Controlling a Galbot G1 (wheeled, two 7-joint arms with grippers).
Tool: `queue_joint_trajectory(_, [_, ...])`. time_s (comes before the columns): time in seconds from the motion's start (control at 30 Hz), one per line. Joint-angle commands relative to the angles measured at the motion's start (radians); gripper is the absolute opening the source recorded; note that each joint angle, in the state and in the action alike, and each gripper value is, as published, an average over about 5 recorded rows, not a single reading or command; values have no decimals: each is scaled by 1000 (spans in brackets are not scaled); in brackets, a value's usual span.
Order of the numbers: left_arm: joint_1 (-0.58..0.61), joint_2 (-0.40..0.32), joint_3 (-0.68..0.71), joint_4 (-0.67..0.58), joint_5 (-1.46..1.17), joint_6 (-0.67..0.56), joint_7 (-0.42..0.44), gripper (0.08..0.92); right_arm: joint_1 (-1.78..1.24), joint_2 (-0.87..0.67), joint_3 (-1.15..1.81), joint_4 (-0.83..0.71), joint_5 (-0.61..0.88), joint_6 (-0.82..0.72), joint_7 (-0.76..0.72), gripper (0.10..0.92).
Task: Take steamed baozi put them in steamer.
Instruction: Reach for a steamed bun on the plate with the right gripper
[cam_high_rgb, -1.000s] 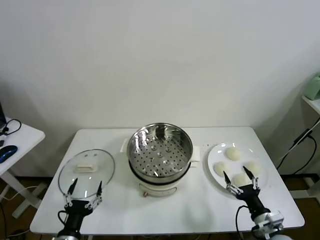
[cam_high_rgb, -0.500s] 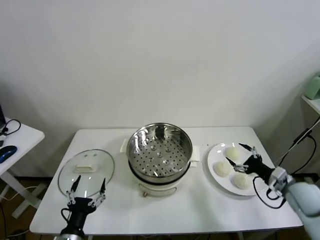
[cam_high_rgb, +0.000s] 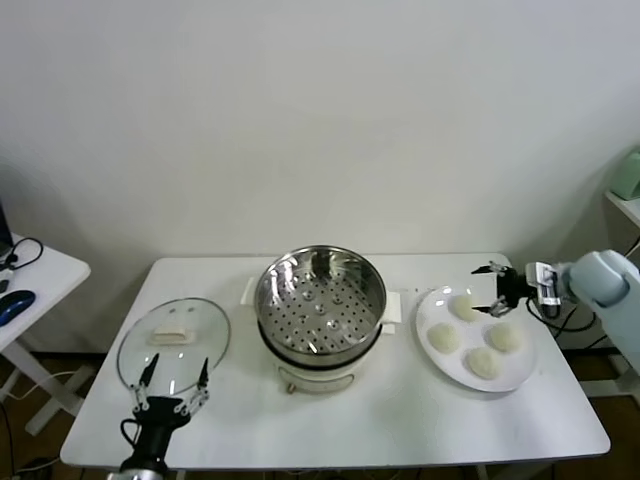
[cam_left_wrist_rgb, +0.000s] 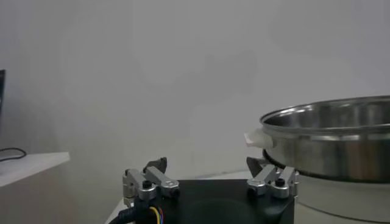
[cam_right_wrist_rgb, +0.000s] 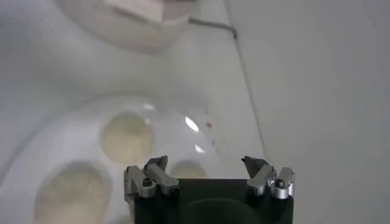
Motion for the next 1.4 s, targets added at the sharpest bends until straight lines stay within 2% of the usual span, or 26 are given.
queue_joint_trajectory(0.03, [-3, 2, -1, -1, -7, 16, -7, 823, 319, 166, -313, -281, -145, 36, -171, 823])
queue_joint_trajectory(0.3, [-10, 13, -21, 4, -28, 50, -29, 823, 224, 299, -274, -368, -161, 36, -104, 823])
queue_joint_trajectory(0.53, [-3, 21, -33, 8, -36, 54, -37, 823, 186, 357, -229, -452, -222, 50, -71, 823])
queue_joint_trajectory(1.4, [2, 10, -31, 17, -43, 65, -54, 823, 132, 395, -148, -522, -313, 61, -36, 823])
